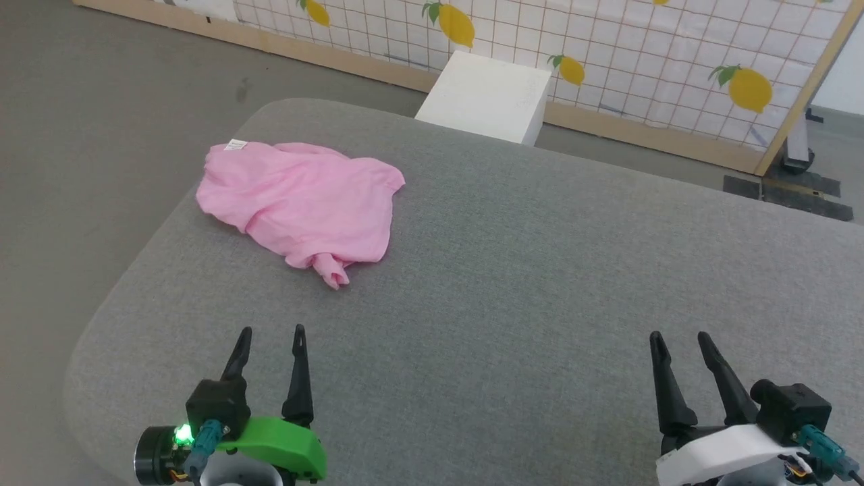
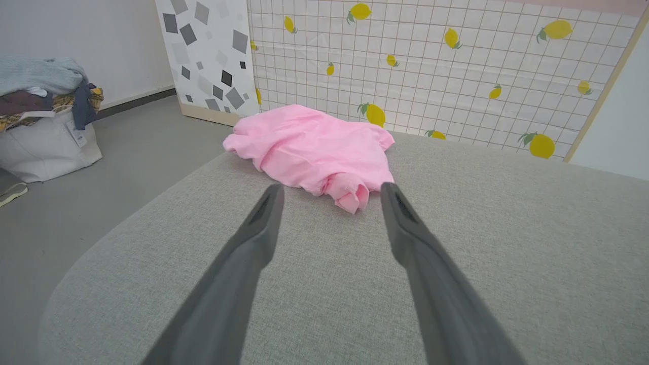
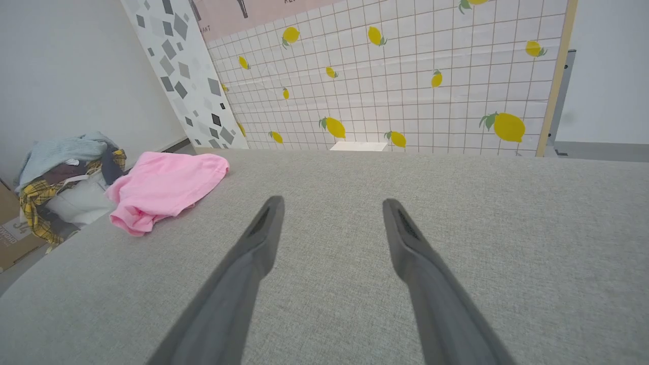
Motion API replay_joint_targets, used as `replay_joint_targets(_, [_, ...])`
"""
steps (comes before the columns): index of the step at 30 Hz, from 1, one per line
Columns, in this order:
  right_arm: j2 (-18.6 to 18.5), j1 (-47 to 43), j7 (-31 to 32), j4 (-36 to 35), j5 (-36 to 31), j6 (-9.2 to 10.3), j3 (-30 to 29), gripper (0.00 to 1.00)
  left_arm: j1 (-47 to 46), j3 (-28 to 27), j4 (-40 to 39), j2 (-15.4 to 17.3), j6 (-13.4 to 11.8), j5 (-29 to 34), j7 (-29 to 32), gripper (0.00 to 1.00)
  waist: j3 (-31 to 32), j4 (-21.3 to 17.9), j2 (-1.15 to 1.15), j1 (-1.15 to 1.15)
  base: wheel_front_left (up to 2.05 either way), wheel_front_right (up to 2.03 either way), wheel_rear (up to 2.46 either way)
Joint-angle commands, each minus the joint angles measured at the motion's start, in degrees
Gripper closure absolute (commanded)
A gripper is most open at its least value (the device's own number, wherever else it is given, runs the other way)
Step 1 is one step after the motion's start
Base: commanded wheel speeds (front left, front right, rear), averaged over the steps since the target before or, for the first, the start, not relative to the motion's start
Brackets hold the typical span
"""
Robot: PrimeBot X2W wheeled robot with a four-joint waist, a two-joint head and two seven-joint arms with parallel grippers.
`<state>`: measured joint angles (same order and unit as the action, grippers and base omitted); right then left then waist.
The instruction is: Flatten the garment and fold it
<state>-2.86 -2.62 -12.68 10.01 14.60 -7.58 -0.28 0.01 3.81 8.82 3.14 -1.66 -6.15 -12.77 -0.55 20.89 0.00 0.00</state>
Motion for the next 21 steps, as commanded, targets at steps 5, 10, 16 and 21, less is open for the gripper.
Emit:
replay_joint_targets(5, [0.0, -0.9, -1.2, 0.3, -1.3, 0.08, 0.1, 0.00, 0.8, 0.1, 0.6, -0.2, -0.5, -0.6, -1.1, 0.00, 0.0, 1.1, 0.00, 0.00, 0.00, 0.00, 0.00])
replay_joint_targets(10, [0.0, -1.0, -1.8, 0.0, -1.9, 0.08, 0.1, 0.00, 0.9, 0.0, 1.1, -0.2, -0.8, -0.6, -1.7, 0.00, 0.0, 1.8, 0.00, 0.00, 0.00, 0.00, 0.00])
replay_joint_targets(16, [0.0, -1.1, -2.3, 0.2, -1.5, 0.09, 0.2, 0.00, 0.8, -0.2, 1.5, -0.3, -0.9, -0.7, -2.2, 0.00, 0.2, 2.3, 0.00, 0.00, 0.00, 0.00, 0.00])
replay_joint_targets(21, [0.0, -1.1, -2.3, 0.4, -1.6, 0.09, 0.1, 0.00, 0.8, -0.3, 1.4, -0.3, -0.9, -0.6, -2.2, 0.00, 0.3, 2.0, 0.00, 0.00, 0.00, 0.00, 0.00])
